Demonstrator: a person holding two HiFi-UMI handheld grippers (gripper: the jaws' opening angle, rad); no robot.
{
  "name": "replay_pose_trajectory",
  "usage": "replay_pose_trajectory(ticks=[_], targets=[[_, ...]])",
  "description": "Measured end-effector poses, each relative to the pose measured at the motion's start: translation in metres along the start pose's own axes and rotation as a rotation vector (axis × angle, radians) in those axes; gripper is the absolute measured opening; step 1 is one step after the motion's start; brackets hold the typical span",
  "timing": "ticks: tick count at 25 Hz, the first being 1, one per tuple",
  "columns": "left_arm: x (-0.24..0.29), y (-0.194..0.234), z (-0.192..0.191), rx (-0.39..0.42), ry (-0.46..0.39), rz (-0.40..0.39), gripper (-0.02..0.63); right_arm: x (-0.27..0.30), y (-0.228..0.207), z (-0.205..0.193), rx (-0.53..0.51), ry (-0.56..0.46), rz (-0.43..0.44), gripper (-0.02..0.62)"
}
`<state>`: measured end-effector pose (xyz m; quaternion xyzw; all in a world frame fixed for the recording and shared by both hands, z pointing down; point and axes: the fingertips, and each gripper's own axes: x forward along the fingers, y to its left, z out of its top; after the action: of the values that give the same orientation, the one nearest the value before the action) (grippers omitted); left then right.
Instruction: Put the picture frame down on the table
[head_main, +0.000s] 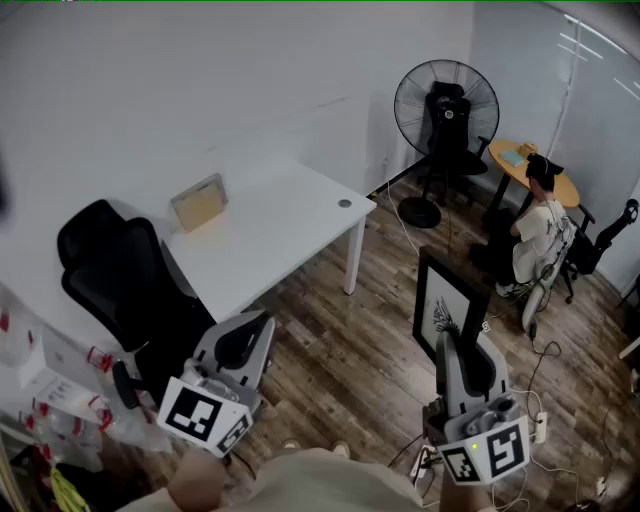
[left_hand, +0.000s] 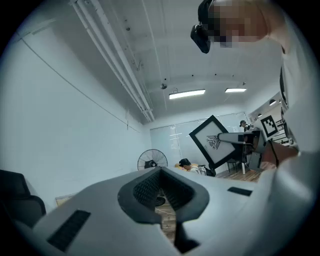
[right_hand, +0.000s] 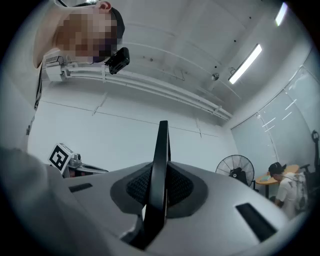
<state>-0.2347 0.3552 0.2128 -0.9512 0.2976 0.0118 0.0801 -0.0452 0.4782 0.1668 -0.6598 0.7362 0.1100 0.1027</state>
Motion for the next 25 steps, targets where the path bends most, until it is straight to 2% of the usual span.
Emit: replay_pose_trajectory(ticks=[8, 17, 20, 25], targets=[[0.004, -0.004, -0.009, -0.010, 0.039, 0.017, 0.021, 0.002, 0.005, -0.011, 0.020, 0.034, 0.062, 0.060], [0.018, -0.022, -0.017, -0.007, 0.084, -0.003, 0.021, -0.007, -0.016, -0.020, 0.064, 0.064, 0.058, 0.060], [0.021, -0.031, -0.016, 0.002, 0.075, -0.016, 0.021, -0.012, -0.019, -0.022, 0.059, 0.073, 0.063, 0.060], [0.022, -0.029, -0.024, -0.013, 0.096, -0.014, 0.021, -0.008, -0.022, -0.035, 0.090, 0.095, 0.061, 0.060]])
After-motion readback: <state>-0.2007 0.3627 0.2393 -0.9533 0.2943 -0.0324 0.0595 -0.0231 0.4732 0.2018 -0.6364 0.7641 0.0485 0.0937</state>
